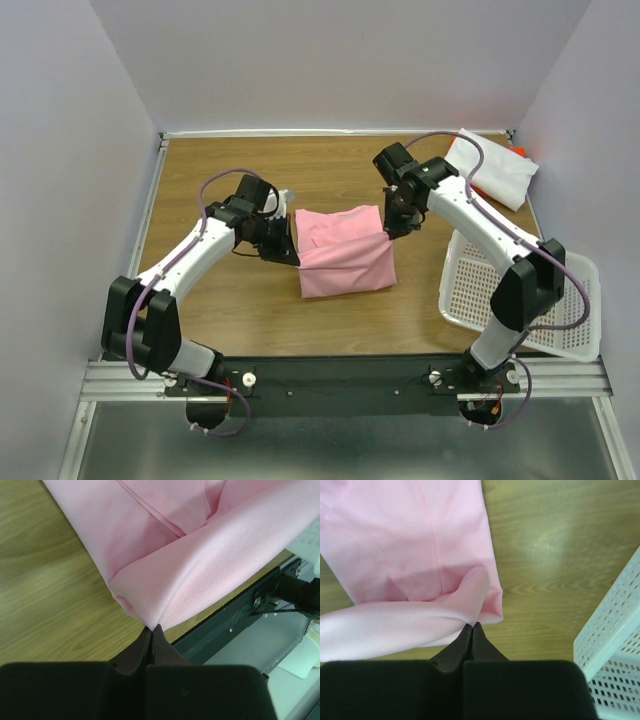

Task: Fold and stack the t-shirts
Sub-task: Fold the tshirt

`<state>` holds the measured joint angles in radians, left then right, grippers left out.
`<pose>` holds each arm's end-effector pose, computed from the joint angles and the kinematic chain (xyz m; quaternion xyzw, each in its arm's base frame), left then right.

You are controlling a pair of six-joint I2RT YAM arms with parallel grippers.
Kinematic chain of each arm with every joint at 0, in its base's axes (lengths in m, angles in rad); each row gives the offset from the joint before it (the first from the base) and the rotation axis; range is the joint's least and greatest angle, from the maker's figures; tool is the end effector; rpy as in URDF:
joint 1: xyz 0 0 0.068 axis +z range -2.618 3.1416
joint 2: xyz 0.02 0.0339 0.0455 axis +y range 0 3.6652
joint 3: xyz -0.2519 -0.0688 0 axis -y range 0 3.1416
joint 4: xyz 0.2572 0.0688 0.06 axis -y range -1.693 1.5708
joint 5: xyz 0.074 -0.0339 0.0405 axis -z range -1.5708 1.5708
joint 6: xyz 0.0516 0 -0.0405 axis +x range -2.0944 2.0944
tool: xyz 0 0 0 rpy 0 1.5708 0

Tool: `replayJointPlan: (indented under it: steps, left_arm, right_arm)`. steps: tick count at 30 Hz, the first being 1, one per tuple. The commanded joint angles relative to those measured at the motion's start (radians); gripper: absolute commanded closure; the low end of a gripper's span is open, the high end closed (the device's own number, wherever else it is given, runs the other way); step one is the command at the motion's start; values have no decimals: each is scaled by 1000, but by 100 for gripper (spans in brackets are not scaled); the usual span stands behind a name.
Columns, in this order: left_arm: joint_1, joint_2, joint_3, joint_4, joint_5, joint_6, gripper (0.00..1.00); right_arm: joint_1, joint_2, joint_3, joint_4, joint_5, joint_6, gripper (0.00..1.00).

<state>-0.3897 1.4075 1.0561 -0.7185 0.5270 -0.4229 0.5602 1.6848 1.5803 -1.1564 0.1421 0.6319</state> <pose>0.2659 -0.1373 0.2258 0.0490 0.9363 -0.3264 0.1201 0.2994 0.1792 0.2775 0.0463 0.9845 0.0284 0.1668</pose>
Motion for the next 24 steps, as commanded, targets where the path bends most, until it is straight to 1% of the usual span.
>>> replayJointPlan:
  steps: [1,16,23,24]
  left_arm:
    - [29,76,68,-7,22,72,100]
    - [129,402,378,-87,28,199,100]
    - [167,536,499,-110,44,227,100]
    - [172,566,527,-110,47,223,100]
  right_arm:
    - [-22,76,95,-9,94,-55,100]
    - [-127,348,392,-16,71,-167,100]
    - [-152,506,547,-14,37,-221,100]
    - [-154,541,594,-14,33,-233,100]
